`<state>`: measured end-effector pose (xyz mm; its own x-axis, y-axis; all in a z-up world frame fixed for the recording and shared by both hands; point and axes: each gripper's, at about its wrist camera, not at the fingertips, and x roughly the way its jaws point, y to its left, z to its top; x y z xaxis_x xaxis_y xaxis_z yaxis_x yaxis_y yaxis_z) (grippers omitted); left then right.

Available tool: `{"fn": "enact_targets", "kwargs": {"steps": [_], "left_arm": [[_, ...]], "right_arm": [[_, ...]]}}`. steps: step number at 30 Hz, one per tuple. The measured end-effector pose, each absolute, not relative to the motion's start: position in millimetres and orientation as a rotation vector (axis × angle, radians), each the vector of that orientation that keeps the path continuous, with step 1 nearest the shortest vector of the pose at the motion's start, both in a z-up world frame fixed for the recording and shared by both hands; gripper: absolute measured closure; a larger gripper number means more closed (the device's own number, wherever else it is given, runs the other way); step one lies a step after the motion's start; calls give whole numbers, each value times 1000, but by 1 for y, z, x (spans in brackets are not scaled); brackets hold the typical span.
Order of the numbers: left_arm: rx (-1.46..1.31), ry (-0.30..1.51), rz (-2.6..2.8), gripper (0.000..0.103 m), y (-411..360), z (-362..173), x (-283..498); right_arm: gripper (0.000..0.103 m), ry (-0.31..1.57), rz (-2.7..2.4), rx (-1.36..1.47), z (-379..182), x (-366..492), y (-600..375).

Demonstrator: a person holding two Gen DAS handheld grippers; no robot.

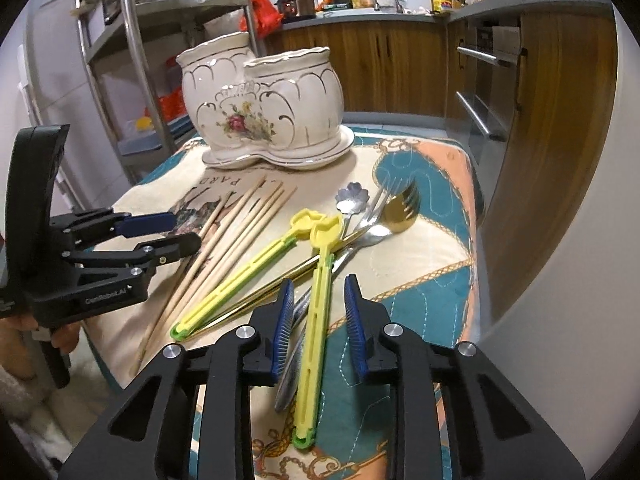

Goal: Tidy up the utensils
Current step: 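Grasp a wooden chopstick with the left tool while the right tool grasps yellow plastic tongs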

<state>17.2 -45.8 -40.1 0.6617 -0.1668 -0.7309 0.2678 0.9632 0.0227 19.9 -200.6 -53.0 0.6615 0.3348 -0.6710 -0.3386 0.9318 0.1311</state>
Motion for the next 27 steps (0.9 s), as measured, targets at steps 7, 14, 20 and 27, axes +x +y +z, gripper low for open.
{"fn": "enact_targets", "kwargs": {"steps": [7,14,20,27], "left_arm": [[167,888,-210,57,-54,-40,23],[133,961,-195,42,-43,-39,27],[201,957,-262,89,-49,-36,29],[172,912,-295,99,-32,-33,31]], "right_arm": [[80,785,390,21,-57,25,-205],[82,791,412,60,-59,28,-210],[92,789,433,62,-59,26,-208],[92,713,441,76,-47,20,-210]]}}
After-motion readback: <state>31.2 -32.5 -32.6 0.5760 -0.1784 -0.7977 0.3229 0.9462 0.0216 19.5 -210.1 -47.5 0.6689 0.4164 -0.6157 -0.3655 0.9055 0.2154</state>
